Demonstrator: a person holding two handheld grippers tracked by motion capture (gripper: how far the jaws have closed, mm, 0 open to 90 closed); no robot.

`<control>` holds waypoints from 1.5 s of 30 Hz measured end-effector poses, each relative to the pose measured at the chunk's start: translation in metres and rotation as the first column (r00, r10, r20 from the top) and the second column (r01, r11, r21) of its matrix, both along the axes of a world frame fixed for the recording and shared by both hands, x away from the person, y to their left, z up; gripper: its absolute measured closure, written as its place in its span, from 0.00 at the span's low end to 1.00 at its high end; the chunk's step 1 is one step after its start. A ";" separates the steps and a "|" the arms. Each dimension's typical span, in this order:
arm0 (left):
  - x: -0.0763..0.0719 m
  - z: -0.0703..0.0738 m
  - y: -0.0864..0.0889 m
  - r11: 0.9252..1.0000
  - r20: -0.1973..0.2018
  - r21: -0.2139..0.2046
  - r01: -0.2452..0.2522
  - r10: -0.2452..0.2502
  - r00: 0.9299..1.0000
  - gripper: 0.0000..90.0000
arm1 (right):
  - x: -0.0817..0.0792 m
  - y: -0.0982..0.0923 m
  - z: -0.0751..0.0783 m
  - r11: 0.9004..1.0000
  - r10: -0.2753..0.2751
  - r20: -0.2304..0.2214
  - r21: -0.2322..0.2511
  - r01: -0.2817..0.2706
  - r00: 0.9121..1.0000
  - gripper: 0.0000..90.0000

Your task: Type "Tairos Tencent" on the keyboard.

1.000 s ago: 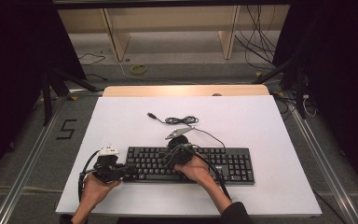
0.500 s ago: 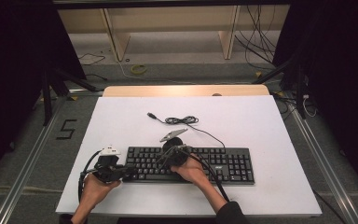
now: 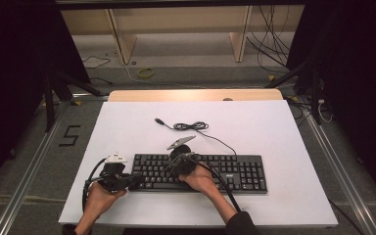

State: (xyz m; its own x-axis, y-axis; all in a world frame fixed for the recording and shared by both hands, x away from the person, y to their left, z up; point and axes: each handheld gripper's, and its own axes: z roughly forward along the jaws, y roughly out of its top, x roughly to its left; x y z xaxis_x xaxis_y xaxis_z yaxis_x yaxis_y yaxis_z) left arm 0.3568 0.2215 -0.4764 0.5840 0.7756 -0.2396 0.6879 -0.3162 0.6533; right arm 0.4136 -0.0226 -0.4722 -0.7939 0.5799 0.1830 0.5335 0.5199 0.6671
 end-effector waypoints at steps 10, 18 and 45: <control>0.000 -0.001 0.000 1.000 -0.011 0.006 0.005 -0.005 1.000 0.99 | 0.000 0.001 -0.001 1.000 -0.003 -0.005 -0.008 0.003 1.000 1.00; 0.000 -0.002 -0.002 1.000 -0.012 0.017 0.001 -0.001 1.000 0.99 | 0.000 0.002 -0.004 1.000 0.004 0.007 -0.023 -0.004 1.000 1.00; -0.004 0.013 -0.002 0.995 0.104 -0.103 0.011 0.000 0.995 0.70 | -0.009 -0.027 0.017 0.993 -0.025 0.017 0.113 0.023 1.000 0.89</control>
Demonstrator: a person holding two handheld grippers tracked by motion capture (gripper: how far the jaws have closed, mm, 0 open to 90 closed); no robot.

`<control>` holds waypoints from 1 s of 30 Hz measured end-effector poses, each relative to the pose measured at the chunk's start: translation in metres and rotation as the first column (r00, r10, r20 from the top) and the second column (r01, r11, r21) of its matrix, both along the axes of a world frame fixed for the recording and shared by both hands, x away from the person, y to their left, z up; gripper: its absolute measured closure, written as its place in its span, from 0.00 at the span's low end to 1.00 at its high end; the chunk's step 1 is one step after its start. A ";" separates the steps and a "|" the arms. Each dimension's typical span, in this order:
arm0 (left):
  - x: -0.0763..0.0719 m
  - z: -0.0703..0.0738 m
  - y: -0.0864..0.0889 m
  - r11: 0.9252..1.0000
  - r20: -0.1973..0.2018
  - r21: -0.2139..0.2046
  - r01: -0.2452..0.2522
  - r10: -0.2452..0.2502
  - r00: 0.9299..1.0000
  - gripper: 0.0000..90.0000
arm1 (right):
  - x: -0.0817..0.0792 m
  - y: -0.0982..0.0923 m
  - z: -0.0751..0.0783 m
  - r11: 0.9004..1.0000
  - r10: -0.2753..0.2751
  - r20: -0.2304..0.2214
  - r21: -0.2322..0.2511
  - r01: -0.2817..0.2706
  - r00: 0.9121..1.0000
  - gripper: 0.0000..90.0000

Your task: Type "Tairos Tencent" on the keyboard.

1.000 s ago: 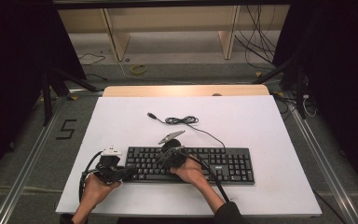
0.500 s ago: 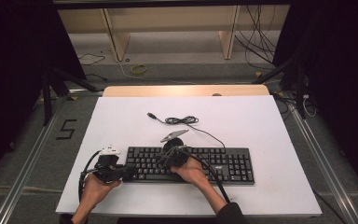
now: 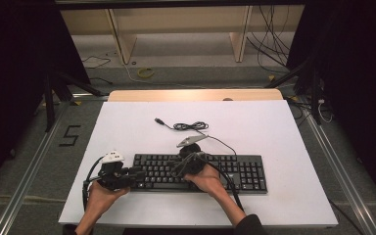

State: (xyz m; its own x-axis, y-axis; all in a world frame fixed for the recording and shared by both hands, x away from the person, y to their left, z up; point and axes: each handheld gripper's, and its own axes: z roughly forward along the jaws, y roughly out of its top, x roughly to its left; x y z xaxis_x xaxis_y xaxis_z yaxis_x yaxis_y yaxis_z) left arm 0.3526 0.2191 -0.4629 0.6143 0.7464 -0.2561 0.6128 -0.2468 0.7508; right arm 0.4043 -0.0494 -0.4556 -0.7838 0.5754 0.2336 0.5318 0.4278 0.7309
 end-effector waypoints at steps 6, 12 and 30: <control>0.001 0.002 -0.003 1.000 0.017 -0.020 0.002 -0.001 1.000 0.62 | -0.005 -0.009 0.003 1.000 0.005 -0.008 0.030 -0.005 1.000 0.78; 0.003 0.004 -0.005 0.998 0.013 -0.058 0.001 0.000 1.000 0.49 | -0.010 -0.015 0.006 0.999 0.008 -0.011 0.050 -0.007 1.000 0.65; 0.016 0.007 -0.013 0.999 0.016 -0.046 0.006 -0.005 1.000 0.38 | -0.025 -0.035 0.008 0.997 0.000 -0.012 0.080 0.001 1.000 0.46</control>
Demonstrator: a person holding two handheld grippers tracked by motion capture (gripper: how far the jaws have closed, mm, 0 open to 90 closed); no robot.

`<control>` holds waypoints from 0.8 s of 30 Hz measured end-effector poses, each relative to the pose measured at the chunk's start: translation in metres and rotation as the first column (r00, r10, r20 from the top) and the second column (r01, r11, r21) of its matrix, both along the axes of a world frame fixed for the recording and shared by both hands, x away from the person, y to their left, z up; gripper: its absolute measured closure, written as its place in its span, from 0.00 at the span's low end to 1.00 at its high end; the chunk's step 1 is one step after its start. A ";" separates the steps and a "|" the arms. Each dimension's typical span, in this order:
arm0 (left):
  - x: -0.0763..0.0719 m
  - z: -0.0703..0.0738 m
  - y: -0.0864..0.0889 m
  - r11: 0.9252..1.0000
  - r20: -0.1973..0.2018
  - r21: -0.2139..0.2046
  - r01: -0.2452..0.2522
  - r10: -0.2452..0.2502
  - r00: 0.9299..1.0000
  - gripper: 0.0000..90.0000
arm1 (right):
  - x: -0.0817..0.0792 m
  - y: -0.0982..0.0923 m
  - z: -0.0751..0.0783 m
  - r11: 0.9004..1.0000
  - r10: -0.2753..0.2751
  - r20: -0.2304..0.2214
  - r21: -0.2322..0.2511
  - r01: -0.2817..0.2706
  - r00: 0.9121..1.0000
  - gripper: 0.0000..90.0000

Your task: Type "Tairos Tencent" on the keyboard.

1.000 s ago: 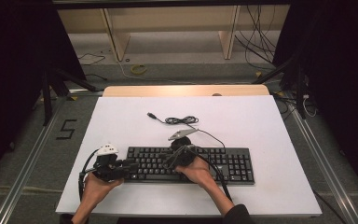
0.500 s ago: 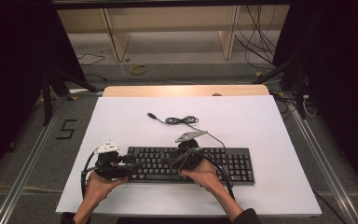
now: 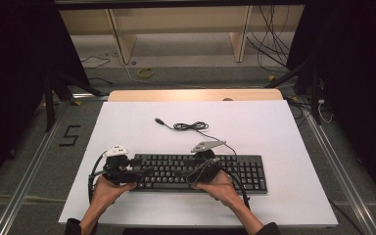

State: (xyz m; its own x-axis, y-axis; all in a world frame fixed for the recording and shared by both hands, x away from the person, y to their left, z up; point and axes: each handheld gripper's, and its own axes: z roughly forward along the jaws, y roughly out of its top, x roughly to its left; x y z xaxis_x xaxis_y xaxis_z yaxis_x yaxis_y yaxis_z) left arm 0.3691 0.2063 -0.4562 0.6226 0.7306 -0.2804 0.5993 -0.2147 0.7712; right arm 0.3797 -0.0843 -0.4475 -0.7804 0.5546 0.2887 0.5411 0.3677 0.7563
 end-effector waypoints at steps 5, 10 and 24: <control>0.005 -0.002 -0.002 1.000 -0.011 0.018 0.008 -0.008 1.000 0.42 | -0.002 -0.005 0.000 1.000 -0.008 0.001 0.003 0.008 1.000 0.45; 0.009 -0.004 -0.007 0.999 -0.035 0.046 0.010 -0.008 0.999 0.52 | -0.003 -0.007 -0.001 1.000 -0.004 0.009 -0.003 0.004 1.000 0.43; 0.023 -0.011 -0.020 0.992 -0.092 0.113 0.052 -0.041 0.995 0.83 | -0.008 -0.010 -0.004 1.000 0.002 0.025 -0.022 -0.001 1.000 0.41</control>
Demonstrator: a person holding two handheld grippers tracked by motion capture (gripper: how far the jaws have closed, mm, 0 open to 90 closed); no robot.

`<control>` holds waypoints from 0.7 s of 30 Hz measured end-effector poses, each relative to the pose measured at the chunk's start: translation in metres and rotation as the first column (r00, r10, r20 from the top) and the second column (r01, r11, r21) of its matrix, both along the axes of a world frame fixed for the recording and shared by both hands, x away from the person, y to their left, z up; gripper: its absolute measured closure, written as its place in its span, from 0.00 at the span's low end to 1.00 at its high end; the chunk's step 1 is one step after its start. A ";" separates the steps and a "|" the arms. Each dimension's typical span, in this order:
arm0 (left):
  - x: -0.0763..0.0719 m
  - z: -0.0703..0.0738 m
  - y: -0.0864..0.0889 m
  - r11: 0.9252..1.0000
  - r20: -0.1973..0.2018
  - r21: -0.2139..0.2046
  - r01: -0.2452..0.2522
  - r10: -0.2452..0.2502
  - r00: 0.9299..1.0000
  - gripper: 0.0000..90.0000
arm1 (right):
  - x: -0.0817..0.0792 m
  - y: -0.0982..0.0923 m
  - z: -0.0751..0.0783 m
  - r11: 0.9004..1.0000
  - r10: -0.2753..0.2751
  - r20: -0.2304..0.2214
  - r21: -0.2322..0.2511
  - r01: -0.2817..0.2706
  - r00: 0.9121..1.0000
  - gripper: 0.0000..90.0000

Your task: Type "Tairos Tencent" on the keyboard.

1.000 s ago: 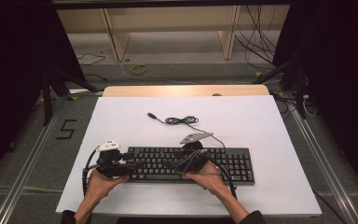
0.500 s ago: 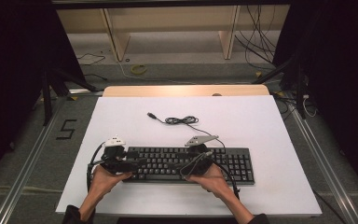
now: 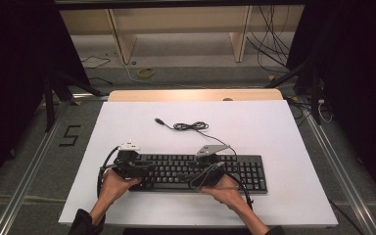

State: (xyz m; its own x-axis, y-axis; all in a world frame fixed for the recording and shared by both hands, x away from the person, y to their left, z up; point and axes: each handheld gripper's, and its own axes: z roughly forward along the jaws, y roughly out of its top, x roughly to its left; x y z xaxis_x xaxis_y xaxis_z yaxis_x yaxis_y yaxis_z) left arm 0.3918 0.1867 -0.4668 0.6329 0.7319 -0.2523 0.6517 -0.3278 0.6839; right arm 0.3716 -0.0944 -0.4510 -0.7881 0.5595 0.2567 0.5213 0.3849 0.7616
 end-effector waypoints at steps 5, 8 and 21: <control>0.002 0.000 -0.006 1.000 0.001 0.018 0.009 -0.009 1.000 0.92 | 0.000 -0.001 -0.002 1.000 -0.004 0.000 -0.005 0.004 1.000 0.41; 0.004 0.001 -0.008 0.999 0.004 0.038 0.016 -0.016 1.000 0.96 | 0.000 -0.002 -0.001 1.000 -0.006 0.000 -0.002 0.006 1.000 0.40; 0.010 -0.003 -0.014 0.997 -0.011 0.070 0.019 -0.018 1.000 0.99 | -0.002 -0.004 -0.001 1.000 -0.008 0.000 -0.001 0.008 1.000 0.39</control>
State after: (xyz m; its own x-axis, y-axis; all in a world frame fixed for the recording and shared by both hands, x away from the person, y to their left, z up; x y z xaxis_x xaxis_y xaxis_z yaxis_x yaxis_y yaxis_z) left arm 0.4019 0.1723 -0.4695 0.6440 0.7365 -0.2069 0.6520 -0.3869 0.6521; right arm 0.3698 -0.0982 -0.4522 -0.7837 0.5660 0.2556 0.5241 0.3819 0.7612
